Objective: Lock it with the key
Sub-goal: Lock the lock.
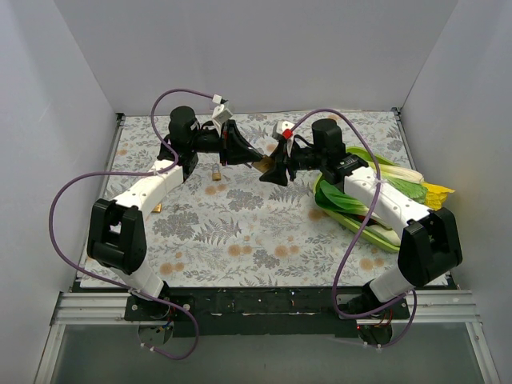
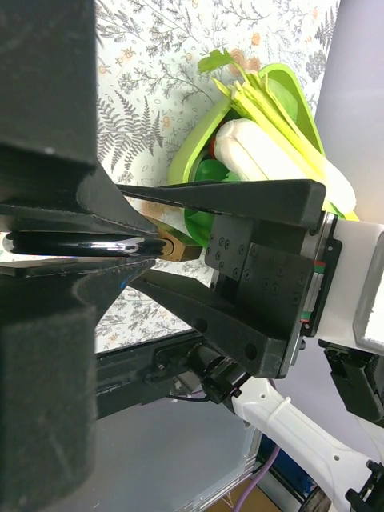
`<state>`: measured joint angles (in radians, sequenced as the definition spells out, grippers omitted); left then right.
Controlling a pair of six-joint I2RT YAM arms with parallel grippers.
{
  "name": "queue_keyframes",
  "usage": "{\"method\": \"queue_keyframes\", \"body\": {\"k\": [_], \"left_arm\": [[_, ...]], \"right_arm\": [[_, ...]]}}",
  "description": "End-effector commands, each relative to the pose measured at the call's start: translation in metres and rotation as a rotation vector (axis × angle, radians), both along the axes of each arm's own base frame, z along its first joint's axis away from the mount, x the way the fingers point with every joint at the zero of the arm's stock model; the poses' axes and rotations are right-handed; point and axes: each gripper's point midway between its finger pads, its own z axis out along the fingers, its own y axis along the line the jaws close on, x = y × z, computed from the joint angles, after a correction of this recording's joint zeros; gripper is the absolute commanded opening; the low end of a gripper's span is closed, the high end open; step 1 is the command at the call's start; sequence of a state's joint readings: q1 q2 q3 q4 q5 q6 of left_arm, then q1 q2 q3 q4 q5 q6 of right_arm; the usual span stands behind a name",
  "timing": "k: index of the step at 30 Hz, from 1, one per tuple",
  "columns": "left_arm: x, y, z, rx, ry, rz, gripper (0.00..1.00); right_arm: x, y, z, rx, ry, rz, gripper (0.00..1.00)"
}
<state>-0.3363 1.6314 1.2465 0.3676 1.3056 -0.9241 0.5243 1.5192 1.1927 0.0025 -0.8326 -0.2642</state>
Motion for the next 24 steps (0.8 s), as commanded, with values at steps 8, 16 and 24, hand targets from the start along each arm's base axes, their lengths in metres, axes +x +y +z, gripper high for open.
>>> {"method": "queue_keyframes", "body": {"k": [8, 16, 24], "left_arm": [[-0.019, 0.005, 0.047, -0.065, -0.138, 0.0, 0.0], [-0.023, 0.005, 0.047, -0.072, -0.118, 0.0, 0.0], [-0.015, 0.009, 0.029, 0.002, -0.087, 0.03, 0.4]], "right_arm": [[0.006, 0.008, 0.015, 0.021, 0.02, -0.061, 0.54], [-0.002, 0.01, 0.013, 0.024, -0.007, 0.006, 0.32], [-0.007, 0.008, 0.02, 0.008, 0.013, 0.02, 0.01]]}}
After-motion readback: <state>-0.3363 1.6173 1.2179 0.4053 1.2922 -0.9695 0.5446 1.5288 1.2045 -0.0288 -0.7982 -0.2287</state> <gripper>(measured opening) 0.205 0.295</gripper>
